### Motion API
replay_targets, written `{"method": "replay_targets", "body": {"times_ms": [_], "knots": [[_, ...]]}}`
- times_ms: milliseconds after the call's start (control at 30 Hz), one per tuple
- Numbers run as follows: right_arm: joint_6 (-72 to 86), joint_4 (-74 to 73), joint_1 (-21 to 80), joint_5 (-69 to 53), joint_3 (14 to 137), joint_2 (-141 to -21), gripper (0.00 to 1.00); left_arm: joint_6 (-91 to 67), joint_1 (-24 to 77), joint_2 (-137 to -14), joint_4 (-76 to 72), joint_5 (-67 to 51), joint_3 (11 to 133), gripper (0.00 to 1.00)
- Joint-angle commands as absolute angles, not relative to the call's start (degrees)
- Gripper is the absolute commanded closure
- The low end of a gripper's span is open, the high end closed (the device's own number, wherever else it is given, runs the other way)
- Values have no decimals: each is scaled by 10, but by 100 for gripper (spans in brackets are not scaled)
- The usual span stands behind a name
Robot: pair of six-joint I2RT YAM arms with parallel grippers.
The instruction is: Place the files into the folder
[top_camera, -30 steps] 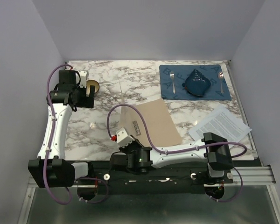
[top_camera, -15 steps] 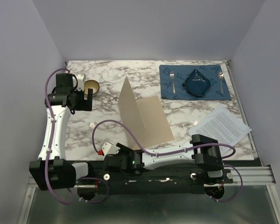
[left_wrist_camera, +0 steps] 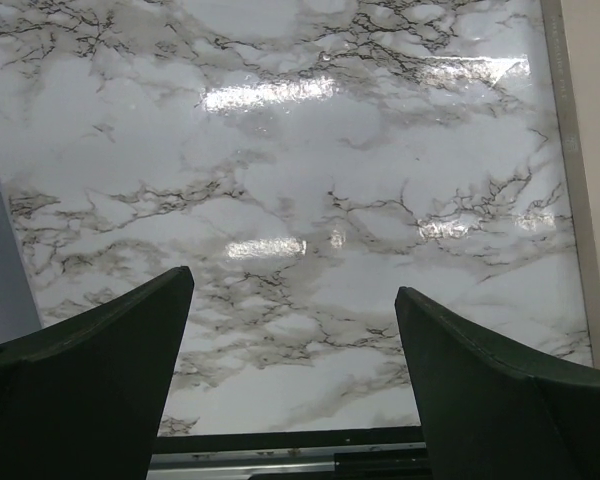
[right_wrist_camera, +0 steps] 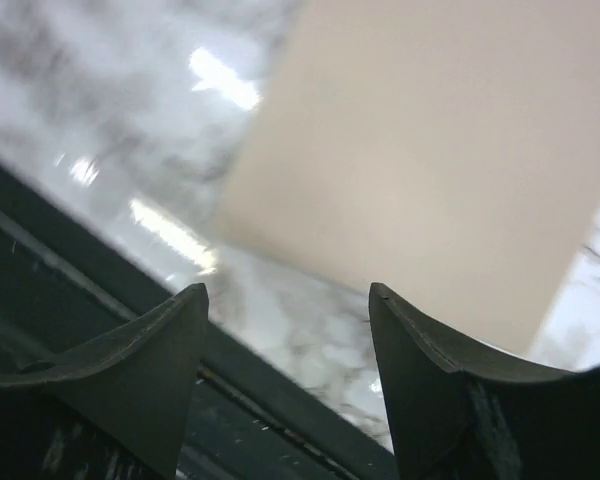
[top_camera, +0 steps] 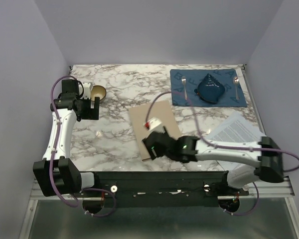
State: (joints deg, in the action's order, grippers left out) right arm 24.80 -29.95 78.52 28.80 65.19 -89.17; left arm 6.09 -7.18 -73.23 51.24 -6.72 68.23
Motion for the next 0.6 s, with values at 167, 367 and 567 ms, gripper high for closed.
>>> {"method": "replay_targets", "body": {"times_ms": [167,367,567], "knots": [[452,-201,534,116,400,-657,23,71,-19,-770,454,-34,641,1],[612,-9,535,5,252,-635,21,54,64,-820,409,40,663,1],[700,141,542,18,155,-602,21,43,82,-881,404,60,721,1]]}}
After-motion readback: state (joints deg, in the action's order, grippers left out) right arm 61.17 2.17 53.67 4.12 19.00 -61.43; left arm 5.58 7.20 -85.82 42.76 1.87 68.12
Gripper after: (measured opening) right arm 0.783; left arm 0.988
